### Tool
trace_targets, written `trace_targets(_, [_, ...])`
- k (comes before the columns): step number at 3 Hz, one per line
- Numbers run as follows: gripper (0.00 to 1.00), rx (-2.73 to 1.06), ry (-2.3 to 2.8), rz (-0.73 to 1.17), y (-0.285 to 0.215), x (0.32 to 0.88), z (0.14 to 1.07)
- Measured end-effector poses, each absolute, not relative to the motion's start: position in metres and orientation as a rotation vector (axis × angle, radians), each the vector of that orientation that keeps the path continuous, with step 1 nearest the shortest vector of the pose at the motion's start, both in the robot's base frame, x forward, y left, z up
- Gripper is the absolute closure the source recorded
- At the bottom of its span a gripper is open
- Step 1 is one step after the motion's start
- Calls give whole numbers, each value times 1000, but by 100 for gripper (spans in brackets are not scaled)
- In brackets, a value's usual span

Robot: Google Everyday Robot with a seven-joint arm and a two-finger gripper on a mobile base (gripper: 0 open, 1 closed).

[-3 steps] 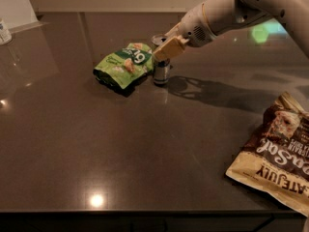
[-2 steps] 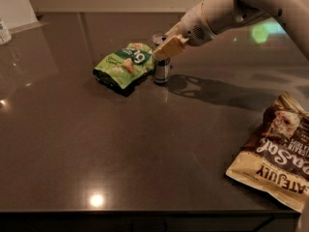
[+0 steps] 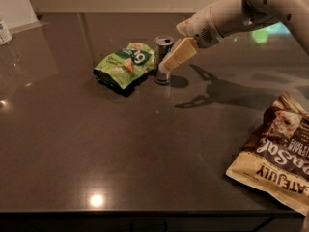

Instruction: Move redbull can near green rice chip bag

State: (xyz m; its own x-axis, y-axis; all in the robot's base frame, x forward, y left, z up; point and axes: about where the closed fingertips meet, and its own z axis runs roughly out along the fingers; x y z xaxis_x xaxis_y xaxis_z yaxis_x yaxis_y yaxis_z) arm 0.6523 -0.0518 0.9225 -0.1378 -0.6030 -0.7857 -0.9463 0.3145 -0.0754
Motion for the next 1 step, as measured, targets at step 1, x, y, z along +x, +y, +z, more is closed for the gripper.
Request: trace_targets(1, [0,-1379,1840,586,-52,652,922])
